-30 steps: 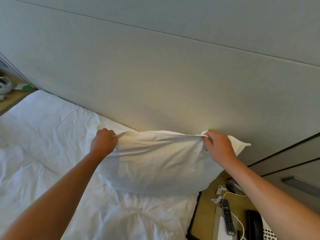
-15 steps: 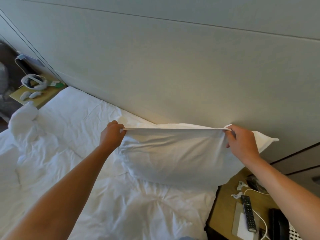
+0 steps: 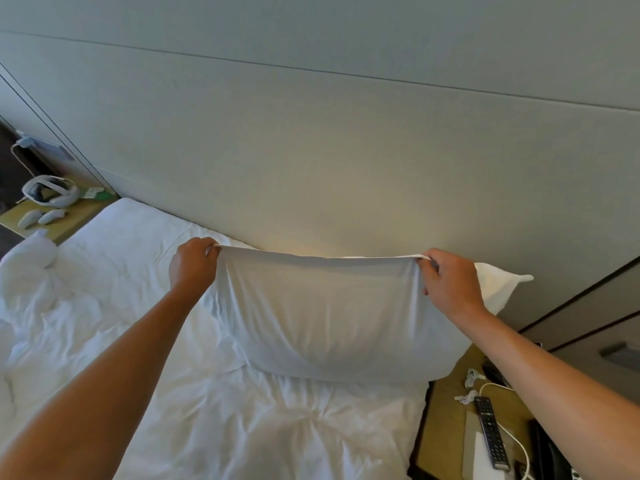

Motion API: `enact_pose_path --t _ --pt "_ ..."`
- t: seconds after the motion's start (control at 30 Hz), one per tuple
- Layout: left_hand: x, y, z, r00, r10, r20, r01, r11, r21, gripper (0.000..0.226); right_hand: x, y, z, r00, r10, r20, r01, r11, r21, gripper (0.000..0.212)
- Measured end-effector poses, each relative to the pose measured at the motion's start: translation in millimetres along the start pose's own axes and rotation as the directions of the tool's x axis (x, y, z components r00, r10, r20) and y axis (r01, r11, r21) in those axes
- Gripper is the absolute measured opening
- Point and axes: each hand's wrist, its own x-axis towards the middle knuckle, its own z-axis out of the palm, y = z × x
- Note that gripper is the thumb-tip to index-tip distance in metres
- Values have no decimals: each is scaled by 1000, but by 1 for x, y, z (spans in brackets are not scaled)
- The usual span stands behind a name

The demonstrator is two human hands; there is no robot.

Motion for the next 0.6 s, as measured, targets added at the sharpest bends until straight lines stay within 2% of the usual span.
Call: enact_pose_path --t 0.27,0.37,0.47,0.6 --pt "47 14 -27 994 -55 -95 49 997 -66 27 14 -32 1 995 -32 -98 36 998 44 43" --pt "60 14 -24 996 -72 -48 69 996 -47 26 13 -30 16 997 -31 -64 34 998 45 42" --pt "58 7 -7 995 -93 44 92 996 18 26 5 -20 38 999 25 39 -26 999 32 41" --pt "54 -9 13 986 -142 91 147 988 -54 28 6 -11 58 992 108 61 -113 991 75 38"
